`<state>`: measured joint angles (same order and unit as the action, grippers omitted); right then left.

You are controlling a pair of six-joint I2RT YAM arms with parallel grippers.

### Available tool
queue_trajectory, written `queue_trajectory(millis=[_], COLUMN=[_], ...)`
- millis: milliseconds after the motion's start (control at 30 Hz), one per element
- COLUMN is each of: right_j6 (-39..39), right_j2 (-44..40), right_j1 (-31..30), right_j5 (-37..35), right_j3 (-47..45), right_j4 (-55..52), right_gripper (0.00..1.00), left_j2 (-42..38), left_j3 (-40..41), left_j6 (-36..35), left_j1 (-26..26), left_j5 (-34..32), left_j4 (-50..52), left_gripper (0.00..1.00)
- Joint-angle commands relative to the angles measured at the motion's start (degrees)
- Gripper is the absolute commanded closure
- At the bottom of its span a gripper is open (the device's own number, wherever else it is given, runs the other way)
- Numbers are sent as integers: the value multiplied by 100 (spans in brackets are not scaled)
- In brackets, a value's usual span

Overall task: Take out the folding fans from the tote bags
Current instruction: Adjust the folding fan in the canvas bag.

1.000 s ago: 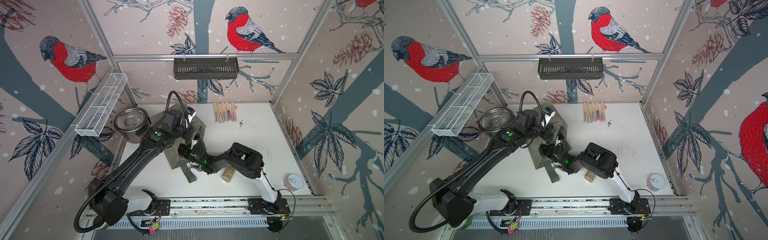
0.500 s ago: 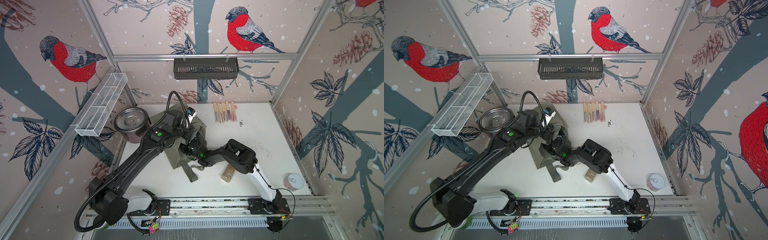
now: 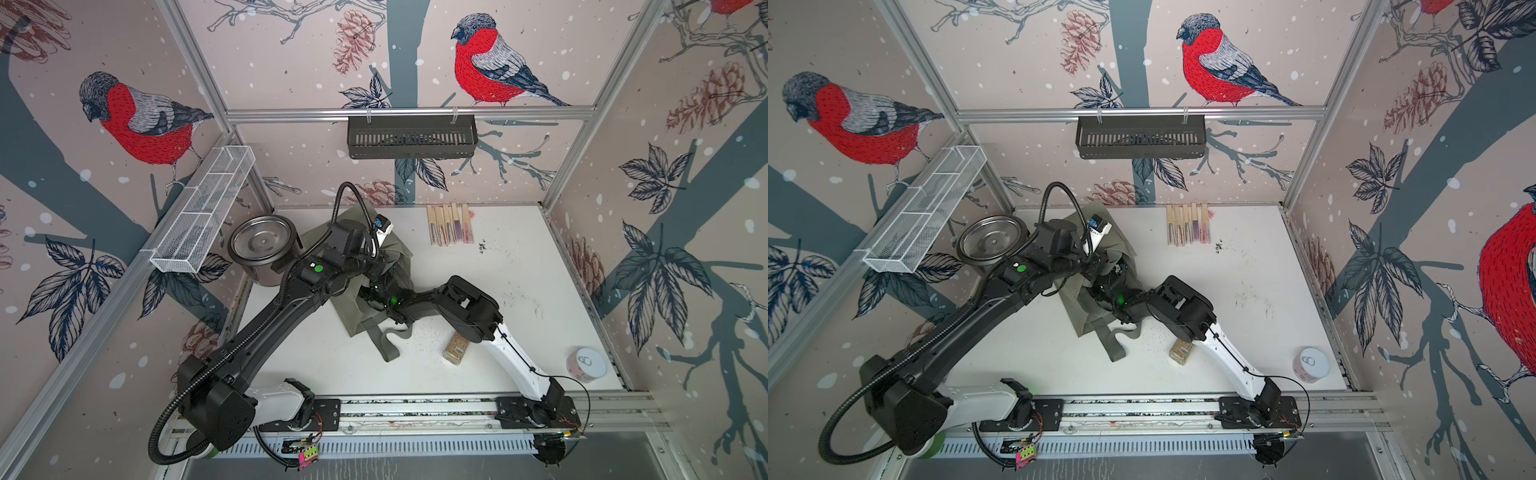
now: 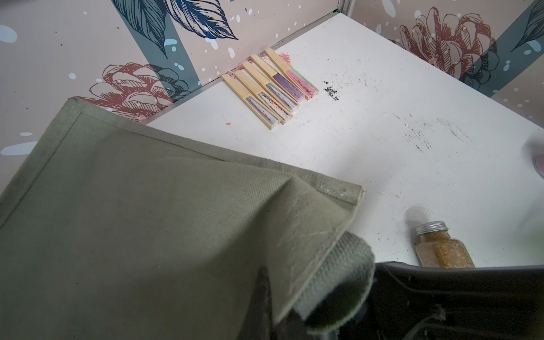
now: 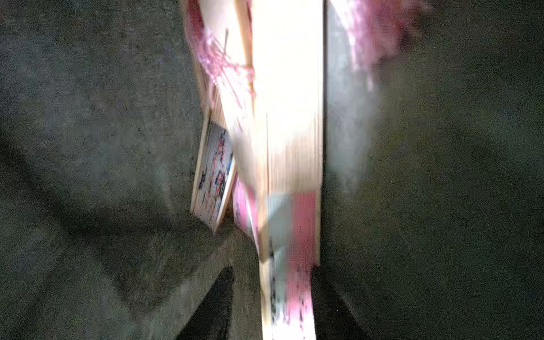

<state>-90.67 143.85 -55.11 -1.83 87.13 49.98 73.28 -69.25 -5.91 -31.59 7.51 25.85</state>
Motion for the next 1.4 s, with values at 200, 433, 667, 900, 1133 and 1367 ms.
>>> queue_trajectory(millis=[200,433,667,900,1133,1367], right_j6=[107,515,613,307,417,616], right_j2=[858,1160,-114,-1015,-1963,-2302], right_j1=[72,283,199,129,32,-39], right_j5=[122,747,1044,1098,976,1096], right_j3=[1578,2104,262,-1446,-2557,-3009], right_j4=[-961,-771,148,1007,1130,616], right_gripper=[54,66,76,79,81,76], left_j2=[-179,-200,-163,-124,-81,-56], left_j3=[24,45,35,44,45,39], left_j6=[-37,-33,-33,-42,-50,-59], left_j1=[-13,-13,-13,-7,-10,-9], left_j5=[770,663,482,410,348,361], left_j4=[-352,-374,-352,-347,-341,-308], left_gripper=[100,100,100,100,100,100])
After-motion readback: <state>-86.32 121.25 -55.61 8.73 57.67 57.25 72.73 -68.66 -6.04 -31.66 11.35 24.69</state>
